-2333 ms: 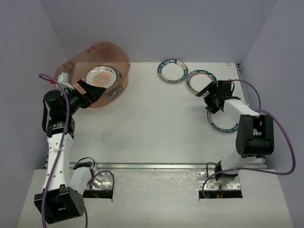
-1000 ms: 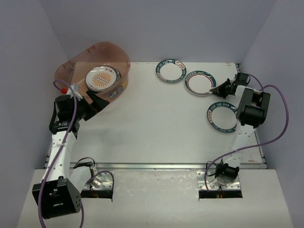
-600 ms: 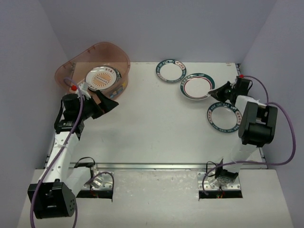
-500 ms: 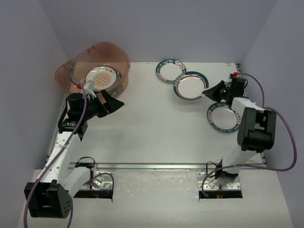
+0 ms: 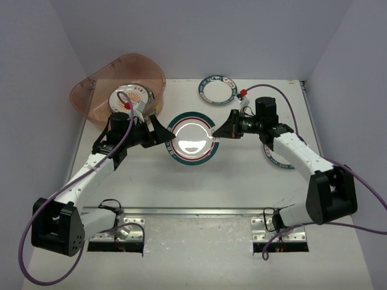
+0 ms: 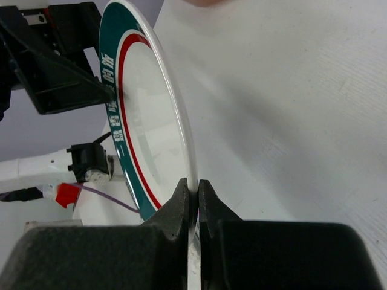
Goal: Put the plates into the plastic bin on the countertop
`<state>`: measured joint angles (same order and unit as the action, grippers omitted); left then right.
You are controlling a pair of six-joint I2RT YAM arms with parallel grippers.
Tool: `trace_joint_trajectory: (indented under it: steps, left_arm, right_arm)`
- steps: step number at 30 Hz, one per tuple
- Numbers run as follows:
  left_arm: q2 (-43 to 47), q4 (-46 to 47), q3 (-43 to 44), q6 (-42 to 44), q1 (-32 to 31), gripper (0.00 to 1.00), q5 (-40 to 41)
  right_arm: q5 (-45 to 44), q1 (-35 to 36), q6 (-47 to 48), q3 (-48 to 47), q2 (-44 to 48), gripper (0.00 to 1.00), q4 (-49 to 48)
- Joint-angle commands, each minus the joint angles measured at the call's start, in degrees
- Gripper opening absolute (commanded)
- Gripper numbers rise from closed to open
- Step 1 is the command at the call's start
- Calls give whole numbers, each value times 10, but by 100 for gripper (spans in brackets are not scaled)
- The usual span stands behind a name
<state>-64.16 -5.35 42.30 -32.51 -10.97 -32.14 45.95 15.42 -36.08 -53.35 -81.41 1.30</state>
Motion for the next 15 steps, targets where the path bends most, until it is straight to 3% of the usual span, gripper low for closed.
trace_joint_trajectory:
  steps: [1,2,3,7,8,9,10,11,12,15]
  left_arm:
    - [10,29,15,19,-15,36,-11]
    - [11,25,19,19,-16,10,-12]
    - [11,21,26,20,-16,1,-14]
    - [16,15,45,26,-16,0,-19]
    - [17,13,49,25,-16,0,-16]
    - [16,12,54,25,-16,0,-10]
    - [17,7,62,25,-15,0,1]
    - [17,-13,85,24,-11,0,36]
    - [17,-29,120,23,-4,0,62]
    - [9,-77,173,10,69,0,117]
  right_arm:
    - [44,18,14,-26,20,0,-3]
    - [42,20,14,-23,19,0,-5]
    - [44,20,12,-19,17,0,-7]
    - [59,19,-8,-3,16,0,-49]
    - [69,19,-17,3,17,9,-59]
    - [70,19,-18,4,18,28,-64]
    - [66,19,-17,4,19,58,-64]
    - [48,17,-10,4,22,94,-53]
    - [27,14,12,1,28,99,-19]
    - [-75,13,54,-3,38,99,50]
